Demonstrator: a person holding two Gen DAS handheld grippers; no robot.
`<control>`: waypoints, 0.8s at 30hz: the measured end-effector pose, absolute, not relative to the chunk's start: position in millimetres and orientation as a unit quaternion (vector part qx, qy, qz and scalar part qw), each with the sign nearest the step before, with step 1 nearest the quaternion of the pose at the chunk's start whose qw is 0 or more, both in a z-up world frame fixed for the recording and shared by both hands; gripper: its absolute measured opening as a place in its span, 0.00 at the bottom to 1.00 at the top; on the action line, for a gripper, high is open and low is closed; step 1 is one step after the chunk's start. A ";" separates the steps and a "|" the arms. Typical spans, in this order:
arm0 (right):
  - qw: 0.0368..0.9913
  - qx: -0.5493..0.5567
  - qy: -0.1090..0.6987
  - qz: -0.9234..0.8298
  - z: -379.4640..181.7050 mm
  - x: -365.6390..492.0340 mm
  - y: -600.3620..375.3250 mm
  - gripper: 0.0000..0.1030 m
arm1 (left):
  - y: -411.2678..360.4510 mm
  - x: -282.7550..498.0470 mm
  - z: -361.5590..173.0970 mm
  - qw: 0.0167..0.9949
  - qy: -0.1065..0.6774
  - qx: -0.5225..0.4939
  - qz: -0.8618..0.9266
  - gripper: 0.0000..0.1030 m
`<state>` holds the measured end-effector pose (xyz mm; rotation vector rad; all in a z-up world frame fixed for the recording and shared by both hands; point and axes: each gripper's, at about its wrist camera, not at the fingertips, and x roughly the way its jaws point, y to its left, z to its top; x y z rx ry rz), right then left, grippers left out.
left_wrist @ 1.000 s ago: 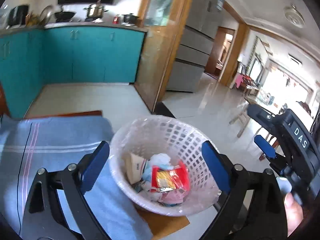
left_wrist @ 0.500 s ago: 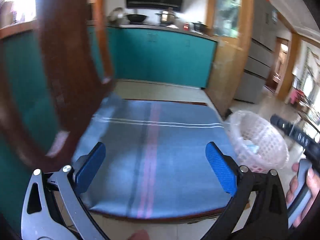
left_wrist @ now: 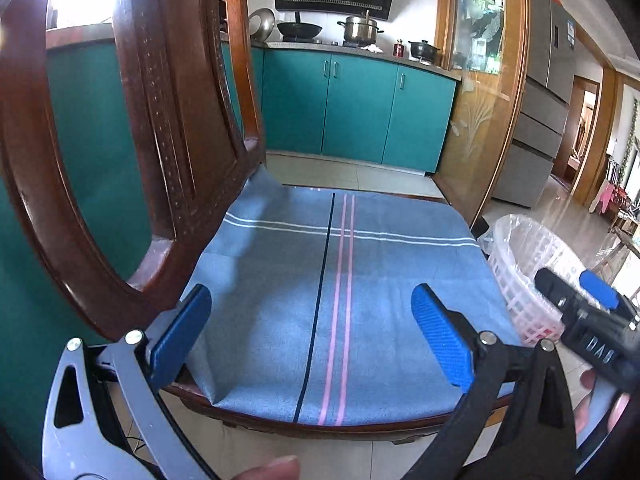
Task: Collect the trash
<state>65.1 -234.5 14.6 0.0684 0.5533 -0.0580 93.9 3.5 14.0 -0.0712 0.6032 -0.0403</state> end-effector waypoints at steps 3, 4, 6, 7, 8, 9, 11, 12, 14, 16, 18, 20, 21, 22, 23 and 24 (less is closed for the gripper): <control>0.960 0.028 0.277 -0.026 11.3 66.1 -232.0 0.93 | 1.4 92.8 15.2 0.956 0.293 -0.031 -0.017 0.97; 0.960 0.027 0.278 -0.026 10.8 66.3 -232.3 0.93 | 1.4 92.9 15.3 0.956 0.293 -0.032 -0.016 0.97; 0.960 0.028 0.278 -0.026 10.4 66.6 -233.0 0.93 | 1.6 92.3 15.5 0.955 0.293 -0.033 -0.018 0.97; 0.960 0.028 0.279 -0.026 9.9 66.6 -233.7 0.93 | 1.3 92.5 16.3 0.955 0.293 -0.034 -0.018 0.97; 0.960 0.027 0.279 -0.026 9.5 66.4 -234.1 0.93 | 1.1 92.6 16.6 0.955 0.293 -0.035 -0.018 0.97; 0.960 0.026 0.279 -0.026 9.1 66.1 -234.2 0.93 | 0.9 92.7 16.4 0.955 0.293 -0.035 -0.019 0.97; 0.959 0.026 0.281 -0.026 7.9 66.2 -234.8 0.93 | -0.2 92.3 15.8 0.955 0.292 -0.034 -0.021 0.97; 0.959 0.026 0.281 -0.027 7.7 66.5 -234.9 0.93 | -1.2 92.0 15.3 0.956 0.292 -0.033 -0.022 0.97; 0.959 0.026 0.280 -0.026 7.8 66.4 -235.2 0.93 | -2.9 91.4 14.8 0.955 0.293 -0.030 -0.026 0.97; 0.959 0.027 0.280 -0.026 7.4 66.6 -235.6 0.93 | -3.7 91.1 14.5 0.955 0.293 -0.028 -0.029 0.97; 0.959 0.026 0.280 -0.026 7.4 66.8 -235.6 0.93 | -4.9 90.9 13.7 0.955 0.294 -0.027 -0.031 0.97; 0.959 0.025 0.281 -0.025 6.6 66.7 -236.1 0.93 | -5.2 90.9 13.6 0.955 0.295 -0.026 -0.031 0.97; 0.959 0.025 0.281 -0.024 6.4 66.8 -236.4 0.93 | -5.1 90.9 13.8 0.955 0.295 -0.027 -0.031 0.97; 0.959 0.025 0.281 -0.024 6.2 66.7 -236.9 0.93 | -5.2 90.8 13.9 0.955 0.294 -0.027 -0.031 0.97; 0.959 0.026 0.281 -0.023 6.1 66.5 -237.4 0.93 | -5.3 90.7 14.0 0.955 0.294 -0.026 -0.031 0.97; 0.959 0.026 0.281 -0.023 6.1 66.5 -237.0 0.93 | -5.5 90.5 14.0 0.955 0.293 -0.026 -0.030 0.97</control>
